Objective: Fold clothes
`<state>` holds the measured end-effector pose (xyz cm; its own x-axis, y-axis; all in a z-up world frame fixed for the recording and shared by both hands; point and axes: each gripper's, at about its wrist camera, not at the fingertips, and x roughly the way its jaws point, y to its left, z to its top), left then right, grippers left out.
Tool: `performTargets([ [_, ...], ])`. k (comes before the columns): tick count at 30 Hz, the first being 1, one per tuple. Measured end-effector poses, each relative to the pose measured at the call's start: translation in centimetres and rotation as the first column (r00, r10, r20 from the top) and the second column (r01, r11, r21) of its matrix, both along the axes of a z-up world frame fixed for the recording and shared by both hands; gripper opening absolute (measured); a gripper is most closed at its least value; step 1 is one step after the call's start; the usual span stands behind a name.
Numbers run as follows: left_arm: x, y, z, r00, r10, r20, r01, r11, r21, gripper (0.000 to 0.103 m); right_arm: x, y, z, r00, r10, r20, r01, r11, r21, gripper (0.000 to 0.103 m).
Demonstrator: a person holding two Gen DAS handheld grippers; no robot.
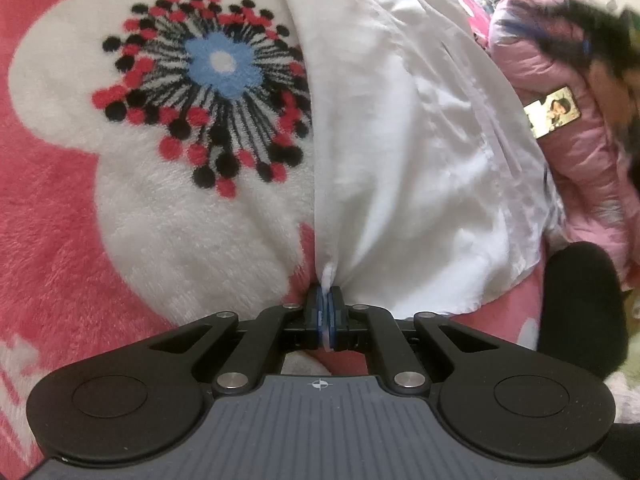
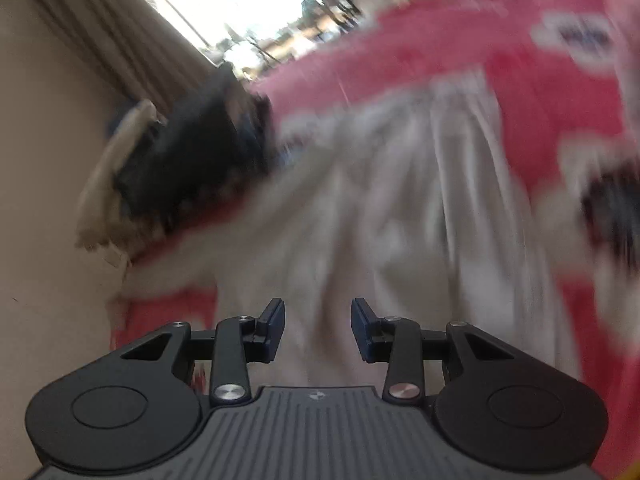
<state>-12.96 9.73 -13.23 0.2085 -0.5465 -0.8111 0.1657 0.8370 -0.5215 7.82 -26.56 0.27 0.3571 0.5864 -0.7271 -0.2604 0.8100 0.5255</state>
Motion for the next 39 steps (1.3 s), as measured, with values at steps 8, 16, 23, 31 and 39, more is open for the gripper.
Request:
performTargets([
  [8, -1.4, -0.7, 2.9, 0.998, 0.024, 0.059, -0.03, 0.995, 0.099, 0.028, -7.5, -0.2, -6.5, 0.989, -0.122, 0.078, 0.127, 0.99, -0.067, 0.04],
  [16, -2.4, 0.8, 6.1, 0.985, 0.115, 0.125, -0.135, 0.977, 0.165, 0.034, -6.5, -2.6, -8.3, 0.977, -0.204, 0.057, 0.204, 0.979, 0.0, 0.038],
  [23, 3.7, -0.5, 10.9, 0.965, 0.028, 0.261, -0.083, 0.976, 0.202, 0.035, -6.2, -2.4, -8.4, 0.962, -0.233, 0.145, 0.239, 0.97, -0.031, 0.038],
  [31, 11.6, -8.6, 7.1, 0.929, -0.177, 0.326, 0.089, 0.959, 0.268, 0.035, -6.3, -5.8, -7.9, 0.863, -0.443, 0.244, 0.462, 0.887, -0.022, 0.039],
  [39, 15.0, -10.3, 5.8, 0.896, -0.191, 0.4, 0.105, 0.968, 0.226, 0.035, -6.2, -3.1, -7.2, 0.948, -0.228, 0.224, 0.202, 0.97, 0.134, 0.041],
])
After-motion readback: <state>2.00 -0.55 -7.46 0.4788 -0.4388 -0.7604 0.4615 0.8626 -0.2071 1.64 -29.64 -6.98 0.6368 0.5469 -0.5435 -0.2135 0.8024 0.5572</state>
